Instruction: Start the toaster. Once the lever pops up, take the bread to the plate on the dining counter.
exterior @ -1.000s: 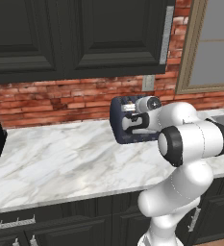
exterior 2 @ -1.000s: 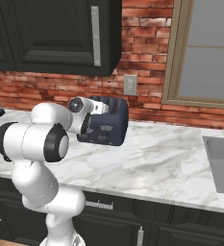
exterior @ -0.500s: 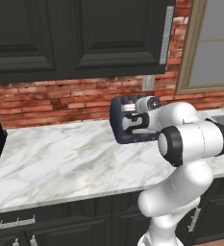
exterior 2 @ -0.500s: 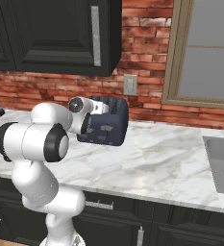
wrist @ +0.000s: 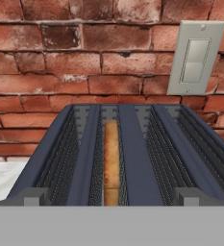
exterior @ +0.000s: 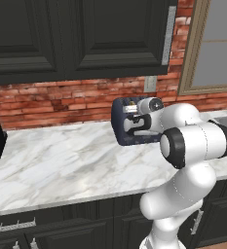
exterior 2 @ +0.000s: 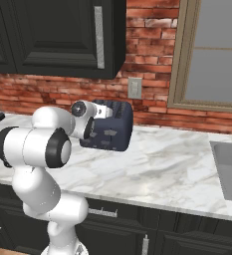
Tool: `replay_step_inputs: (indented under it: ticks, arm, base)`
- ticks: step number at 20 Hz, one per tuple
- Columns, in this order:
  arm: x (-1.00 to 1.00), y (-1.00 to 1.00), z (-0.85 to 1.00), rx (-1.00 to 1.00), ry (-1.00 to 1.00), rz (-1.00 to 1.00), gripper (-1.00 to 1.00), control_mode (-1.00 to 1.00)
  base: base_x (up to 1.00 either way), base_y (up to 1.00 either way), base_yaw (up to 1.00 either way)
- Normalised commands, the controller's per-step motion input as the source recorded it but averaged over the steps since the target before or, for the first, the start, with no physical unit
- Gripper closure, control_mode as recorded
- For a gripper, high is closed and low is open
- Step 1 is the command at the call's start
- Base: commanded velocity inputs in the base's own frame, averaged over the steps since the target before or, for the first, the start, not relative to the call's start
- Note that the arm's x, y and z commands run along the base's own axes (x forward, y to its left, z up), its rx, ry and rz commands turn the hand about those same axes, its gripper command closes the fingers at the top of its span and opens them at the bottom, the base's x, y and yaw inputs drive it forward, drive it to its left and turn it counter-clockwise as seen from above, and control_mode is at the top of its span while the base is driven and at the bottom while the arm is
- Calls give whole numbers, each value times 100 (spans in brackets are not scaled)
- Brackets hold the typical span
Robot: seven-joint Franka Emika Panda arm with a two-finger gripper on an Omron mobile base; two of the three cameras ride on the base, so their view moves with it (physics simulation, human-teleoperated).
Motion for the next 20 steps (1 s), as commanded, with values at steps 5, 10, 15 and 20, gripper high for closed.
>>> replay_step_inputs:
  ticks: [5,10,15,20]
  arm:
    - [0,0,0,0,0,0,-100,-100]
    - [0,0,0,0,0,0,-100,-100]
    - [0,0,0,0,0,0,-100,-100]
    - [0,0,0,0,0,0,-100,-100]
  base:
    - [0,0,0]
    - [0,0,0]
    - [0,0,0]
    - [0,0,0]
